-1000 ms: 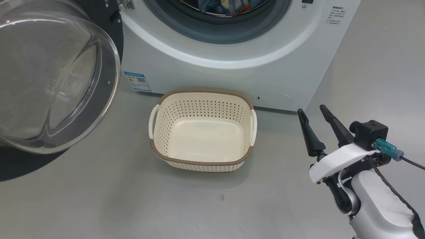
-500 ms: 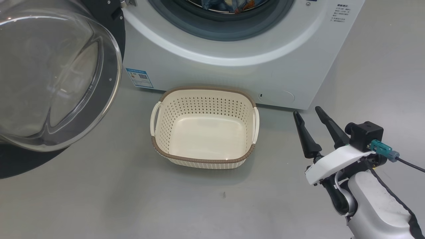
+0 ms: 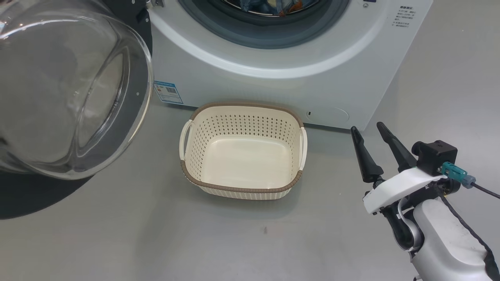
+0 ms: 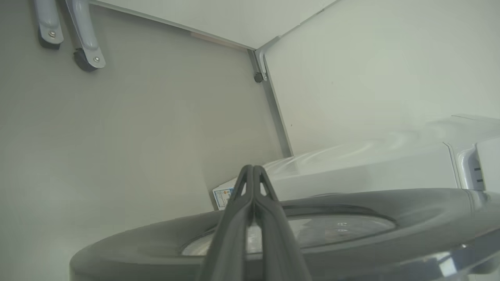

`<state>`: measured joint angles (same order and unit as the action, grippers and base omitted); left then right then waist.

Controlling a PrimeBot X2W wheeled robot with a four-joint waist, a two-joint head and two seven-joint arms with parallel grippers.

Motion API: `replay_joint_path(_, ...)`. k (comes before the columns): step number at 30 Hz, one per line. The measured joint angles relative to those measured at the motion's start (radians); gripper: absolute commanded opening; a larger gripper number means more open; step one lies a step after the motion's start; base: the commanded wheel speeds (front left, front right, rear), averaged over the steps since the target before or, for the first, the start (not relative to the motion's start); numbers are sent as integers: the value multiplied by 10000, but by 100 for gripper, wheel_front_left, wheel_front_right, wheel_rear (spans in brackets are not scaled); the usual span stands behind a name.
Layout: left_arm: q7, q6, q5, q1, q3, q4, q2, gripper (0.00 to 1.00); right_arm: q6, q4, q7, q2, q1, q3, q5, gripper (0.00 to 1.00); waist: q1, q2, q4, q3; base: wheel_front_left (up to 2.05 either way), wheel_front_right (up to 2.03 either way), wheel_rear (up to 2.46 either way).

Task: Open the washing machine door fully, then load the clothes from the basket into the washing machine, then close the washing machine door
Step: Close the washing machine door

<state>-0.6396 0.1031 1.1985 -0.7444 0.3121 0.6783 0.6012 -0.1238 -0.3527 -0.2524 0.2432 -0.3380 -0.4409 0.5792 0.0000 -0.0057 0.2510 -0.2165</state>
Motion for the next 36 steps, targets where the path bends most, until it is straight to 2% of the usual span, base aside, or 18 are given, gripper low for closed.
replay_joint_path(11,-2084,-428,290,1,-688,-242,23,0,0,-50,0,-196,41,40,2,100,0,0,232,365,0,0,0)
replay_joint_path(16,-3078,-704,1202,-18,-675,-610,-56,0,0,-59,0,-251,64,25,13,100,0,0,279,551,0,0,0)
replay_joint_path(19,-3559,-738,1300,-20,-834,-796,-65,0,0,-59,0,-267,68,23,15,100,0,0,283,599,0,0,0)
replay_joint_path(30,-4878,-932,1448,3,-1444,-1762,-109,0,0,-59,0,-456,110,-44,35,100,0,0,28,821,0,0,0)
replay_joint_path(36,-5473,-1016,1498,11,-1898,-2470,-362,0,0,-58,0,-476,114,-35,35,100,0,0,-169,929,0,0,0)
